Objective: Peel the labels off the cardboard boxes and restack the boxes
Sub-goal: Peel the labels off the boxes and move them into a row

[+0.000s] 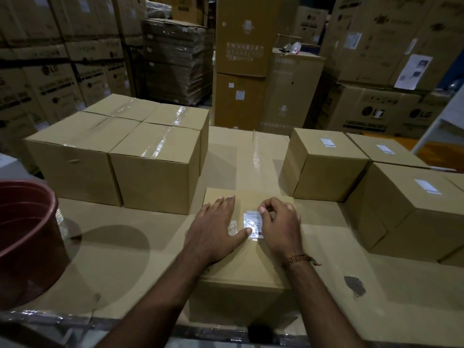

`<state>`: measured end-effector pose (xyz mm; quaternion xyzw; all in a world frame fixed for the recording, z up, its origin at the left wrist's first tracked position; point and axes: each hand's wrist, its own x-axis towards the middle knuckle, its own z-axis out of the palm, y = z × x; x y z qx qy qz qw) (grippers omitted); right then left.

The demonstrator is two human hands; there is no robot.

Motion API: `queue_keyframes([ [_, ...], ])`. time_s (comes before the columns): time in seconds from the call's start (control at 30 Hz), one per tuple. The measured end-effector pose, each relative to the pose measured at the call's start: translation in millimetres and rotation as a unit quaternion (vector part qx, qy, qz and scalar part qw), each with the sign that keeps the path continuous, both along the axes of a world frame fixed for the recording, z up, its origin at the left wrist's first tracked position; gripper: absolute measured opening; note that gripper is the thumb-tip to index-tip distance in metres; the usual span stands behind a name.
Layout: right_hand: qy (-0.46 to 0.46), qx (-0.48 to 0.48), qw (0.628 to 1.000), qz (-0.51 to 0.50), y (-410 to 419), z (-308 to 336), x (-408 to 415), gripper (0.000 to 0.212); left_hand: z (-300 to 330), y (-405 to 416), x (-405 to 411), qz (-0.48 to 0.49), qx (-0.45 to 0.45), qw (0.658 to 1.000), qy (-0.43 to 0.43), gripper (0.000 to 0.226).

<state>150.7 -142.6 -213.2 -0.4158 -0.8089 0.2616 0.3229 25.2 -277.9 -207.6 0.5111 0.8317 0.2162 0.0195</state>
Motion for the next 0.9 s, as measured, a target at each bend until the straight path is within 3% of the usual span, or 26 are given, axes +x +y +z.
queue_keyframes([
  [0.27, -0.001, 0.011, 1.000, 0.024, 3, 6, 1, 0.016, 2, 0, 1, 0.003, -0.008, 1.000, -0.006, 0.093],
  [0.4, -0.004, -0.035, 0.997, 0.063, 4, 8, 5, 0.002, 6, -1, 2, 0.003, -0.008, 1.000, -0.008, 0.093],
  [0.53, -0.009, -0.094, 0.989, 0.113, 9, 8, 15, 0.056, 11, -3, 4, 0.008, -0.016, 1.000, -0.019, 0.091],
  [0.6, -0.015, -0.090, 0.990, 0.104, 8, 8, 15, 0.065, 11, -3, 4, 0.005, -0.014, 1.000, -0.016, 0.092],
  [0.77, -0.067, -0.029, 0.991, 0.114, 10, 8, 11, 0.023, 6, 0, 1, 0.001, -0.010, 1.000, -0.010, 0.094],
  [0.9, -0.179, 0.037, 0.980, 0.073, -4, 1, 4, 0.018, 1, 2, -2, 0.000, -0.011, 1.000, -0.010, 0.095],
])
